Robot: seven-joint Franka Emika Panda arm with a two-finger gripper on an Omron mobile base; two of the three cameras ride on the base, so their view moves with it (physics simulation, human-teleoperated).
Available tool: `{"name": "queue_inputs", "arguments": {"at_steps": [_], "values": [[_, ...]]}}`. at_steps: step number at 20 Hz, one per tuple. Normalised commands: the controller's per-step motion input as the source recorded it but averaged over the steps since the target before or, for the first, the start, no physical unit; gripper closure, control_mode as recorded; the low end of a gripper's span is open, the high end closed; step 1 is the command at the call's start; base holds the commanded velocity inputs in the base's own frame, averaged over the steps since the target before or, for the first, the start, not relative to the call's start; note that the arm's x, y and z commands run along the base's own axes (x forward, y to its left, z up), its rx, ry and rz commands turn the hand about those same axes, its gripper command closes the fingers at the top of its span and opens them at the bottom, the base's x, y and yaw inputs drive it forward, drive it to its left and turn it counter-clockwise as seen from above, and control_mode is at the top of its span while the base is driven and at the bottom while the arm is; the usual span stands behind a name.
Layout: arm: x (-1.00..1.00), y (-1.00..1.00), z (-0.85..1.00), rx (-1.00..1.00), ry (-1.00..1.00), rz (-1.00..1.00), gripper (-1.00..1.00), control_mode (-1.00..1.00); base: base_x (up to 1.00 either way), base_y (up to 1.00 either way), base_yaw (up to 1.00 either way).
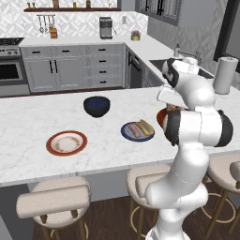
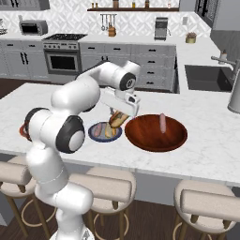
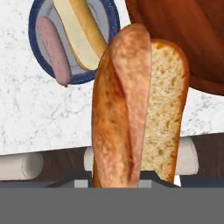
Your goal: Place one bun and one sausage from the bowl on each plate.
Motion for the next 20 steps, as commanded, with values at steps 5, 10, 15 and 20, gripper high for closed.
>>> {"name": "queue_inputs", "arguments": {"at_steps": [5, 10, 15, 20], "values": [[-0.18, 0.85, 0.11, -0.08, 0.00, 0.06, 1.00, -1.00, 0.00, 0.00, 0.00], [-0.01, 0.20, 0.00, 0.00, 0.00, 0.00, 1.00, -1.00, 0.00, 0.00, 0.00], [-0.13, 0.18, 0.00, -0.02, 0.00, 0.00, 1.00, -1.00, 0.00, 0.00, 0.00], [-0.21, 0.25, 0.00, -0.14, 0.00, 0.00, 1.00, -1.00, 0.00, 0.00, 0.00]]}}
